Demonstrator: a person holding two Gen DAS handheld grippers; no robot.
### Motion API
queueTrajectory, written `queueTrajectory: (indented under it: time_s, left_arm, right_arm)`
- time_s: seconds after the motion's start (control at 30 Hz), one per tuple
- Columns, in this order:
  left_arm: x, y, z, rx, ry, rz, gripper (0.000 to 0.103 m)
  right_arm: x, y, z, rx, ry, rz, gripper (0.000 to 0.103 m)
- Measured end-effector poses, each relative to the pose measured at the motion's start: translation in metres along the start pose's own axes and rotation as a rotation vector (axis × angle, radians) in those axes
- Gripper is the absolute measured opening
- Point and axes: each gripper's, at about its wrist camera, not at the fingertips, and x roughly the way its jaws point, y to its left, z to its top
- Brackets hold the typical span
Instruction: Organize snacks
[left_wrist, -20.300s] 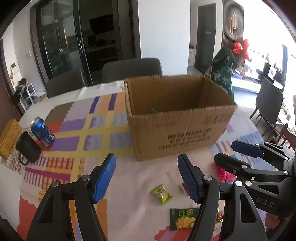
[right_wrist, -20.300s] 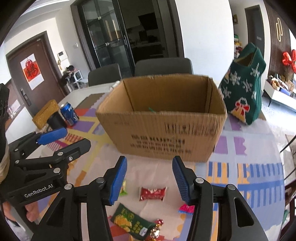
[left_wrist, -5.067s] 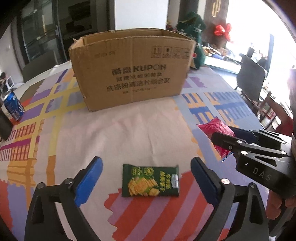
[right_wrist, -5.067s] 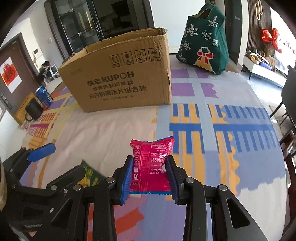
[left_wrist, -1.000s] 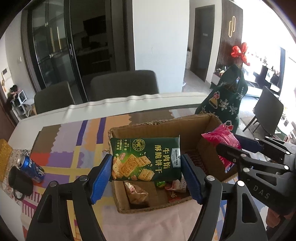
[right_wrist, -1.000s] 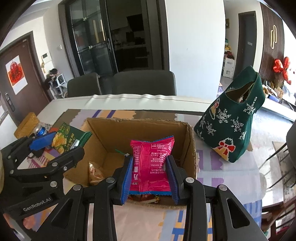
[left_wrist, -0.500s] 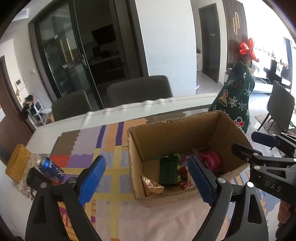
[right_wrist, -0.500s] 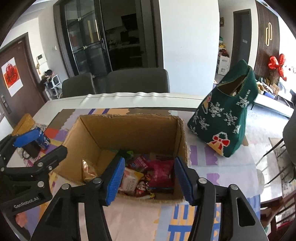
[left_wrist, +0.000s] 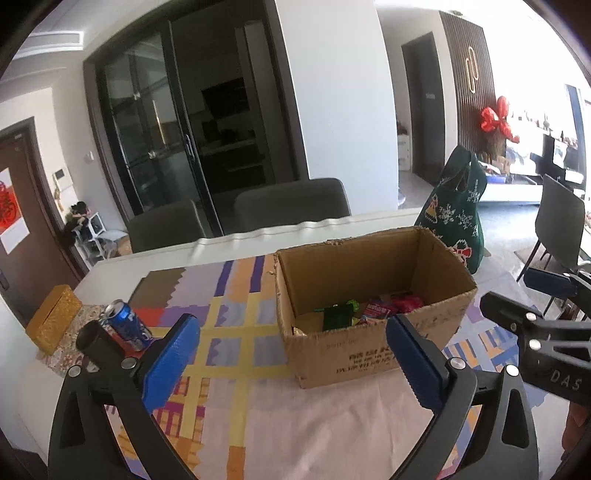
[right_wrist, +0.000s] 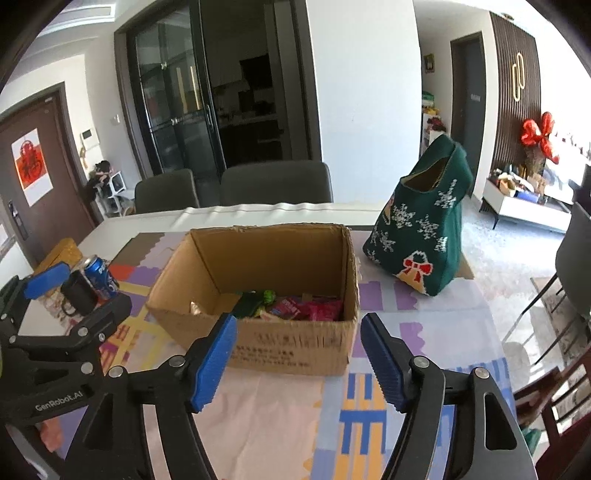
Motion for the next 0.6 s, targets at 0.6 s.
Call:
queueTrajectory:
  time_s: [0.6]
  left_arm:
    - [-0.082, 0.003, -0.053, -0.065, -0.057, -0.024, 0.103]
  right_arm:
    - [-0.088, 0.007, -0.066, -0.003, -0.120, -0.049, 0.086]
